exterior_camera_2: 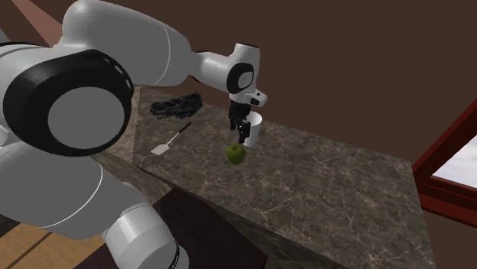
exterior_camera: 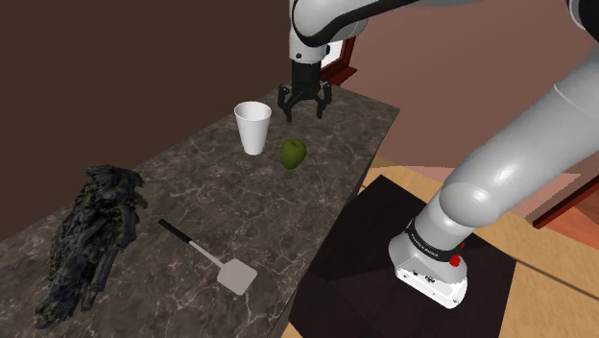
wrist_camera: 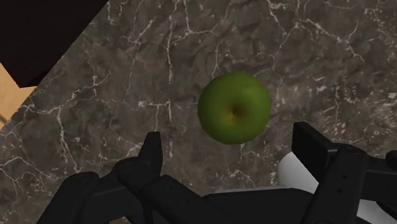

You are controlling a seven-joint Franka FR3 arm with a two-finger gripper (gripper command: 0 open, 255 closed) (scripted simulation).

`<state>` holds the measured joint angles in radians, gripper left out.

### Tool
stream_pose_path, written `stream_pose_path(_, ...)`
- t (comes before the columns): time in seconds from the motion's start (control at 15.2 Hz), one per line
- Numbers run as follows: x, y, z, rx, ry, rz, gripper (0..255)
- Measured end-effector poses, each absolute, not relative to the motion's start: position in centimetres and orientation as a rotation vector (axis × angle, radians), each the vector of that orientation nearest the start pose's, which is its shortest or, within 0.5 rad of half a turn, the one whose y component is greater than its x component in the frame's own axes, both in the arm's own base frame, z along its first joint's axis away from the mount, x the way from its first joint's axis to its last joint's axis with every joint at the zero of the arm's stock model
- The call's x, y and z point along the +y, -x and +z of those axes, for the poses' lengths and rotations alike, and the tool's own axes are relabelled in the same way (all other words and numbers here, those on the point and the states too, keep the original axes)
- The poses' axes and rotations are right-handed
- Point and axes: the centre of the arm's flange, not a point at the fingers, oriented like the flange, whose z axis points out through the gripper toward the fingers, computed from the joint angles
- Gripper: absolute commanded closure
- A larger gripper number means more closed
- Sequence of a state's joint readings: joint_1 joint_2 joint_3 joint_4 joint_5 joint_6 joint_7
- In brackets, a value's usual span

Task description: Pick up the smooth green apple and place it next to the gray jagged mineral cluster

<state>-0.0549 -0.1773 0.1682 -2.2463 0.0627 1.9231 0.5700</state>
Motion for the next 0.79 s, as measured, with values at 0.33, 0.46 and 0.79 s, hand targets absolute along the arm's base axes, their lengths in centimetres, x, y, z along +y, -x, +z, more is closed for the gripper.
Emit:
stream_pose_path(0.33, 6.2, -51.6, 36.9, 0.892, 3.057, 0.299, 0)
stream_pose_path(0.46, 6.3, -52.0, 35.8, 0.917, 3.055, 0.313, 0)
stream_pose_path(0.79, 6.2, -51.6, 33.0, 0.926, 3.054, 0.317, 0)
